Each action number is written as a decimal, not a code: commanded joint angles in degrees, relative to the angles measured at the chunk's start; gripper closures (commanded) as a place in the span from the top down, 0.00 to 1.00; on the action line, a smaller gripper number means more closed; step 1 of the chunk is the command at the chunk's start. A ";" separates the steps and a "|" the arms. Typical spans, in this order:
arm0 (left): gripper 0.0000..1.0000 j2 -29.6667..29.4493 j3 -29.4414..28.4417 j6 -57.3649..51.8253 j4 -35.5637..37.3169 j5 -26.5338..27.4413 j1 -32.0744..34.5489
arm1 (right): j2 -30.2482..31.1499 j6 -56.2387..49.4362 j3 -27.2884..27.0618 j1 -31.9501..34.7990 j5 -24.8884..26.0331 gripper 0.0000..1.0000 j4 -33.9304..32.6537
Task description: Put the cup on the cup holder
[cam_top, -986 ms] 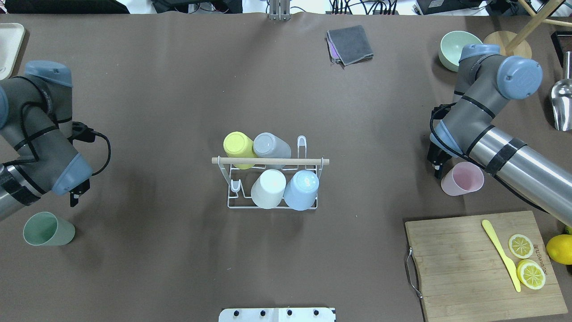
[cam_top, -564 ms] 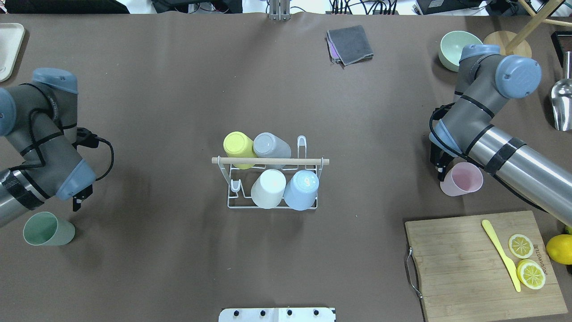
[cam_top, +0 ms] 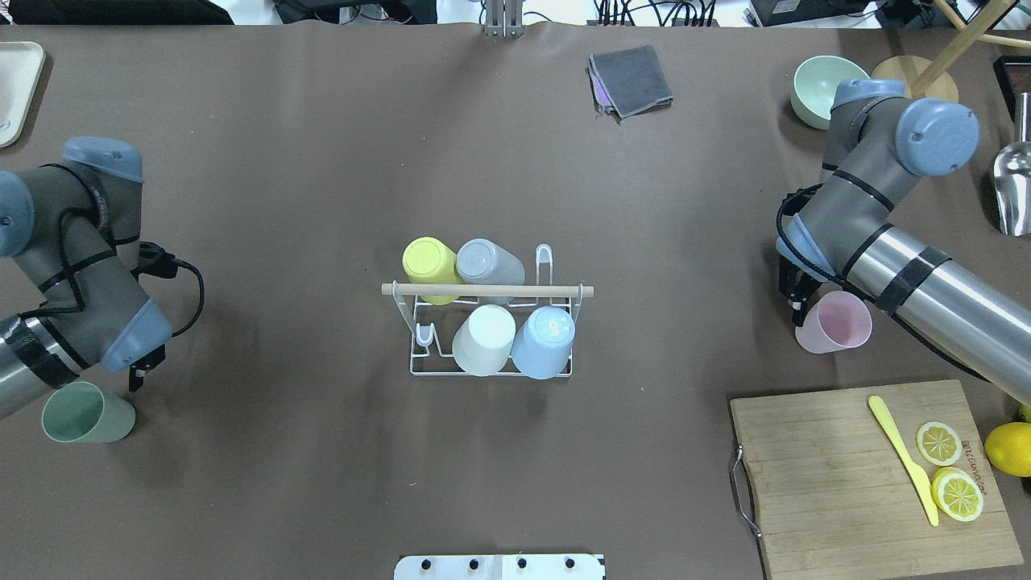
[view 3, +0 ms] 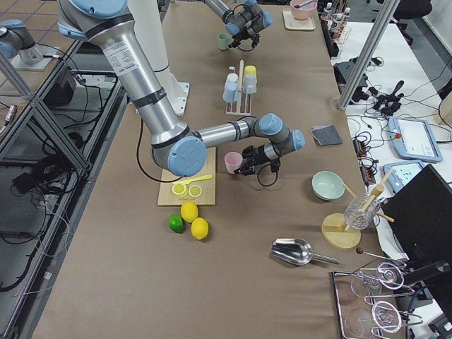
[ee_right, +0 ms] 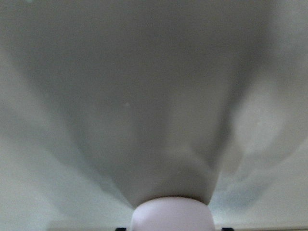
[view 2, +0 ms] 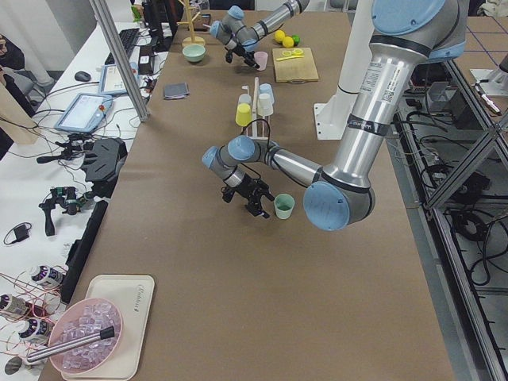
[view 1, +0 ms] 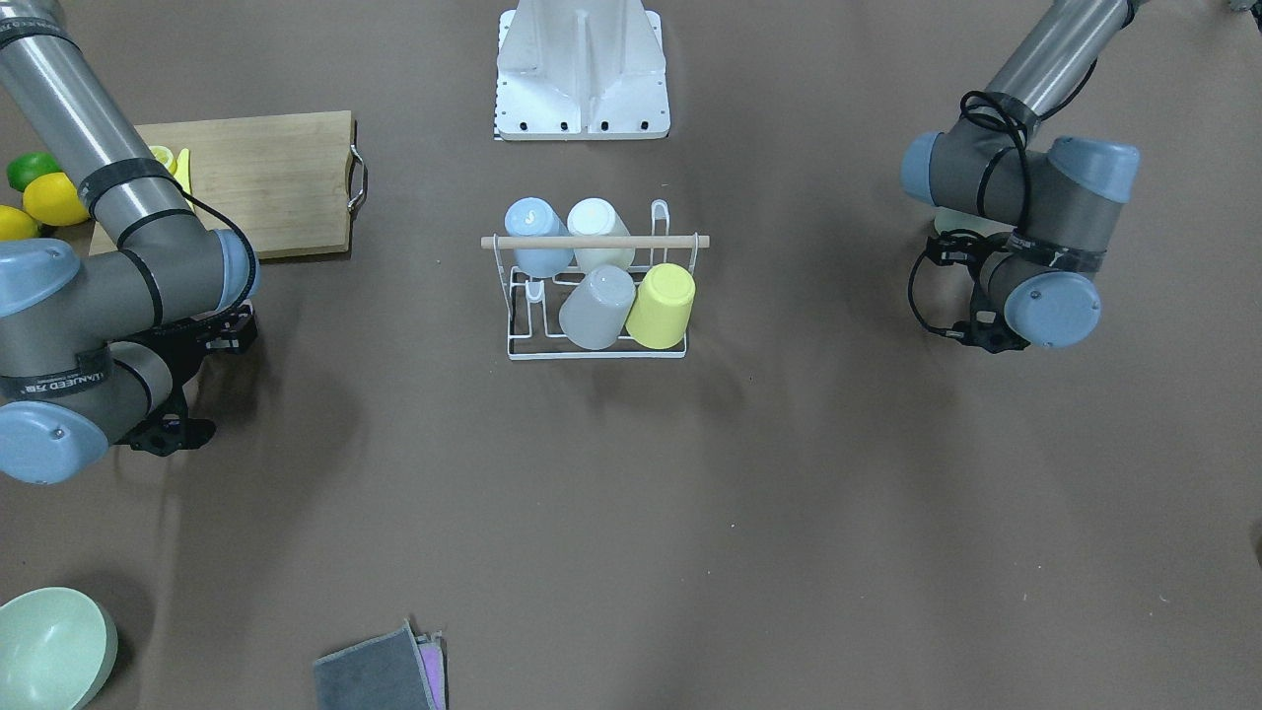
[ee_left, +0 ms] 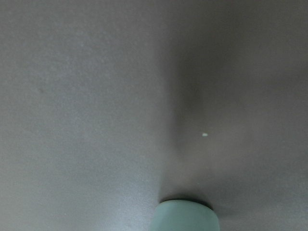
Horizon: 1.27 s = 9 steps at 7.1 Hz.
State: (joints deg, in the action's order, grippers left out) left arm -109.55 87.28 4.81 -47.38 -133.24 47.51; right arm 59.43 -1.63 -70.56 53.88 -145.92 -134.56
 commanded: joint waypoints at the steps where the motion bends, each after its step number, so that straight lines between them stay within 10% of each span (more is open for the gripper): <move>1: 0.98 0.30 -0.01 0.72 -0.08 0.00 -1.09 | 0.25 -4.76 -0.10 4.81 0.11 0.37 -0.08; 5: 0.98 2.05 0.43 0.82 -0.08 -1.32 -2.42 | 7.44 -9.88 -12.37 12.12 0.64 0.37 0.62; 7: 0.97 2.14 0.00 0.82 -0.52 -1.32 -3.73 | 12.27 -10.24 -14.87 13.79 -0.06 0.35 11.45; 9: 0.63 2.14 -0.01 0.73 -0.26 -1.32 -3.74 | 15.53 -9.98 -15.04 13.80 -0.68 0.35 20.62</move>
State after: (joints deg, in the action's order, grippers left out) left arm -107.43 87.28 5.60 -47.73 -134.52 43.88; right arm 73.03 -11.77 -85.36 67.57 -146.23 -119.64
